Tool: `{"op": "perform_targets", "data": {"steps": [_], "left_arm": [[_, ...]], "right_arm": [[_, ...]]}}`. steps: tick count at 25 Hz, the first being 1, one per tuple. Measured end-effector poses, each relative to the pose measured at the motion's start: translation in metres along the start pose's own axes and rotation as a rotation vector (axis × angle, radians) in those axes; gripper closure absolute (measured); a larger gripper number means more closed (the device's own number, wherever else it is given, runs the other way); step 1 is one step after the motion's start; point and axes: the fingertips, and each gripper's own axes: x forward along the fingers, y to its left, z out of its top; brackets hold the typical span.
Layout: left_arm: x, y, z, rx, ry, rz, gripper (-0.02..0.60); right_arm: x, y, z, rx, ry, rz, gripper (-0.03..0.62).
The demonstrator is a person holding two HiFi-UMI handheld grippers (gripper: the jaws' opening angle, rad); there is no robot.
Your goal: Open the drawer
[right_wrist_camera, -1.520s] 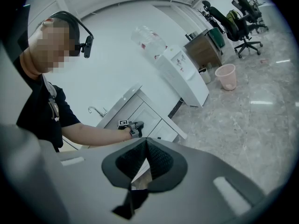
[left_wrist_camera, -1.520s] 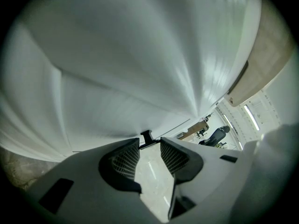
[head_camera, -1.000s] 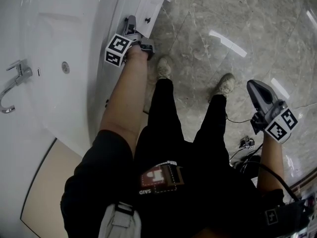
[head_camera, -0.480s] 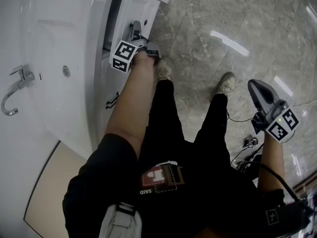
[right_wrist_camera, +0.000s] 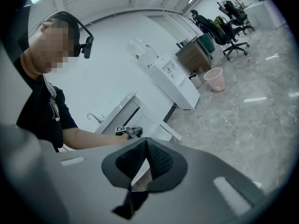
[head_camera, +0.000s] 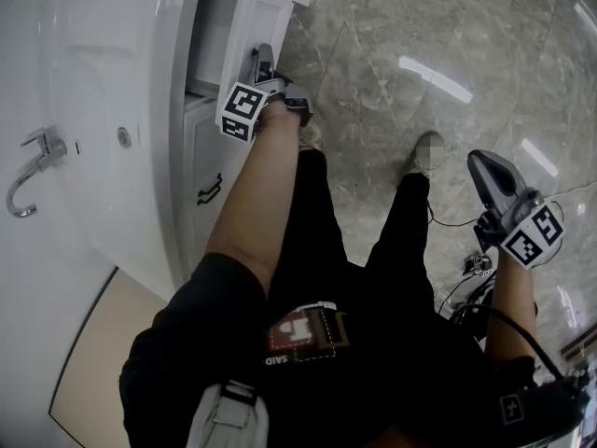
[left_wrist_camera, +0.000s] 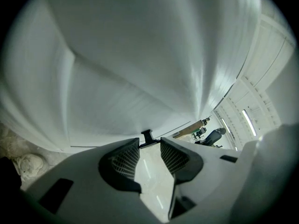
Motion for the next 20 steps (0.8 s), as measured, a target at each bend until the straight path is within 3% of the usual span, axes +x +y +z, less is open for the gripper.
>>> {"op": "perform_targets", "data": {"steps": [20], "left_arm": [[-0.02,-0.022,-0.063,-0.033,0.005,0.001,0.442]], "right_arm": [[-0.051,-0.011,-0.007,0.027,-0.061,-0.028,0.599]]}}
